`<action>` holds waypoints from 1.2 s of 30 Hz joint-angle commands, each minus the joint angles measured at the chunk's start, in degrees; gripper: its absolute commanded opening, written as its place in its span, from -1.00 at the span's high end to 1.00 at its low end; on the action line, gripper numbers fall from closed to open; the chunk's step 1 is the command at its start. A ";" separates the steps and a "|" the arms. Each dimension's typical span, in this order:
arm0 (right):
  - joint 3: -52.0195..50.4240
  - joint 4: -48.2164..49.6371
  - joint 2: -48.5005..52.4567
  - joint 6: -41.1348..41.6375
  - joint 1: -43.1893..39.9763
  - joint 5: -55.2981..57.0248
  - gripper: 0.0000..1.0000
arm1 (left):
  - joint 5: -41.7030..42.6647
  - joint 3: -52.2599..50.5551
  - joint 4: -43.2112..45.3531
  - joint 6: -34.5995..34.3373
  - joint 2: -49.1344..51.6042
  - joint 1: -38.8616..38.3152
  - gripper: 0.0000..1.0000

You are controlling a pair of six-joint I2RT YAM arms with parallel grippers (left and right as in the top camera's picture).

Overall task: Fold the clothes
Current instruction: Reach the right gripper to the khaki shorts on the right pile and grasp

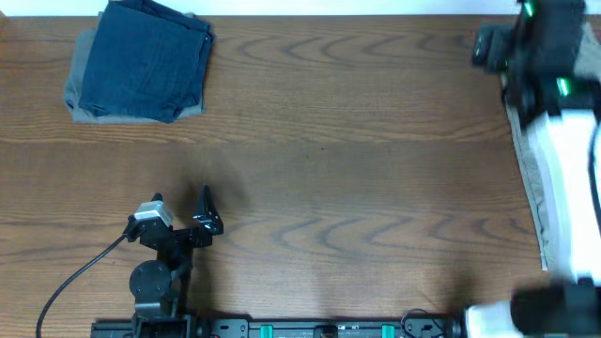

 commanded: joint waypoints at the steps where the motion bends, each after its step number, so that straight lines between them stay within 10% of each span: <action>1: 7.54 0.66 8.41 -5.97 -1.03 13.33 -0.98 | 0.20 -1.51 -1.01 1.16 -0.33 0.31 -0.95; 15: 9.27 7.17 35.19 -20.09 -8.98 11.15 -0.98 | 0.20 -1.51 -1.01 1.16 -0.33 0.31 -0.96; 36: 9.22 8.31 43.50 -20.00 -14.19 -1.86 -0.80 | 0.20 -1.51 -1.01 1.16 -0.33 0.31 -0.96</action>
